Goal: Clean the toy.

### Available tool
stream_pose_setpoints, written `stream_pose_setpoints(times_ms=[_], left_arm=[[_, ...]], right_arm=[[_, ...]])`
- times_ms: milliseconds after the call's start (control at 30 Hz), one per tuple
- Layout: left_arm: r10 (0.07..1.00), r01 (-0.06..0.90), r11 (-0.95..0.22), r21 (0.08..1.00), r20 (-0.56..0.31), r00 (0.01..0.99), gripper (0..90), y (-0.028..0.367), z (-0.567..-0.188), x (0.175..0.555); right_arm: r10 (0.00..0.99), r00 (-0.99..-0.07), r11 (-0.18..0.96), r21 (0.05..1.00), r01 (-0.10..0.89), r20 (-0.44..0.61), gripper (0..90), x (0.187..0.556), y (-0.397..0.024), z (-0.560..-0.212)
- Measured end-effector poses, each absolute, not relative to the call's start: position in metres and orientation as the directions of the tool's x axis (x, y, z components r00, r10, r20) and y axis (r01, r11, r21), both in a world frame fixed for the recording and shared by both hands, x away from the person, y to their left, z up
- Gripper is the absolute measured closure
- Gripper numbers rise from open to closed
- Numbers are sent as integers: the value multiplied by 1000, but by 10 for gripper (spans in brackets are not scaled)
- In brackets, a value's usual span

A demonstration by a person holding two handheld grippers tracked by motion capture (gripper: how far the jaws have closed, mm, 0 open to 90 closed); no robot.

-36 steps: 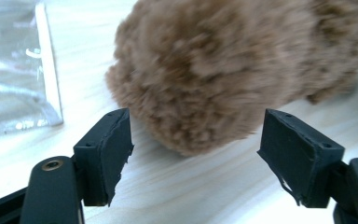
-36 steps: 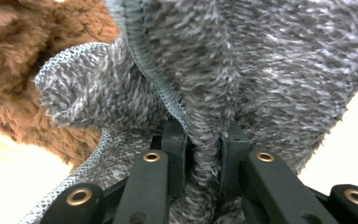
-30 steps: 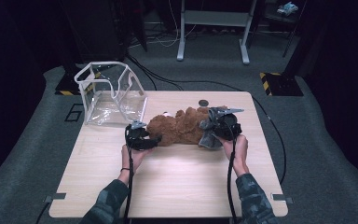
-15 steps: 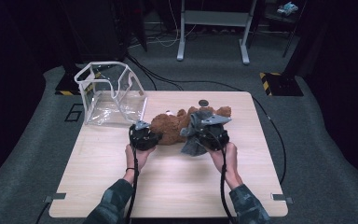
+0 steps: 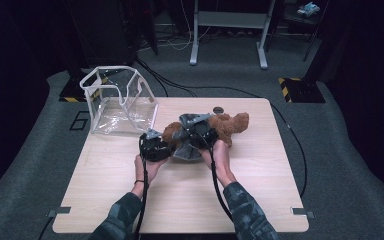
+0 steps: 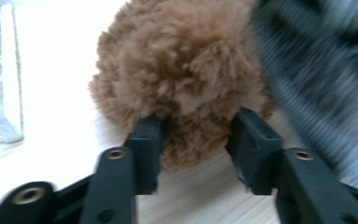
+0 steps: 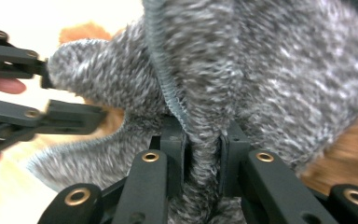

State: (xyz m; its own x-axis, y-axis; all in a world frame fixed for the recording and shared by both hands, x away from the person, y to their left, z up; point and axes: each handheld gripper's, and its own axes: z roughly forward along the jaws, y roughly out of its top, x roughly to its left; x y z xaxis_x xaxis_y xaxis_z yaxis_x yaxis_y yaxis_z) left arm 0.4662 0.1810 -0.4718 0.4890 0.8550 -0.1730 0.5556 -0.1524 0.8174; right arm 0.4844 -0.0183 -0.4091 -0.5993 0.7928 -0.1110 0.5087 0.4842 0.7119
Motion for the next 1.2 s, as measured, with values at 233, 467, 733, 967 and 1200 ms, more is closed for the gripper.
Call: stream_pose_setpoints(times_ms=[233, 467, 733, 967, 1200], left_arm=[[880, 485, -156, 860, -102, 464, 393, 185, -450, 464], [875, 500, -190, 845, -85, 477, 599, 181, -443, 479], [858, 510, -206, 835, -97, 505, 822, 180, -441, 484], [858, 533, -157, 831, -152, 490, 830, 184, -443, 485], [858, 538, -135, 832, -173, 483, 831, 182, -444, 484]], right_arm=[[845, -510, 446, 737, 508, -160, 761, 476, -42, -390], [838, -533, 426, 749, 507, -116, 761, 479, -37, -393], [798, -602, 369, 765, 527, 30, 762, 488, -5, -409], [791, -610, 402, 709, 579, 50, 768, 480, -2, -450], [777, -625, 451, 625, 637, 76, 767, 481, 2, -484]])
